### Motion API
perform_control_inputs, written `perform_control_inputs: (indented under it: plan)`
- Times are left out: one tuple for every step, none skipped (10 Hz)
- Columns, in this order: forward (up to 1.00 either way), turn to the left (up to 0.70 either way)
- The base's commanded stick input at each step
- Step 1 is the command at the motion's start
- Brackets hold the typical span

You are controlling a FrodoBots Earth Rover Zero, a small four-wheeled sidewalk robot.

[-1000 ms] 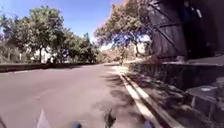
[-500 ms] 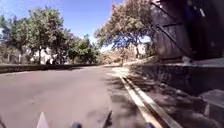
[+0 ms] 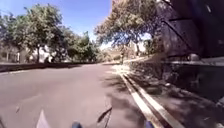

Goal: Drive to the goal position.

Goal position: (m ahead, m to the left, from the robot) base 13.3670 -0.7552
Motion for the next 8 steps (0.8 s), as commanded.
perform_control_inputs:
  plan:
    - [0.70,0.00]
    - [0.70,0.00]
    - [0.70,0.00]
    - [0.70,0.00]
    - [0.70,0.00]
    - [0.70,0.00]
    - [0.70,0.00]
    - [0.70,0.00]
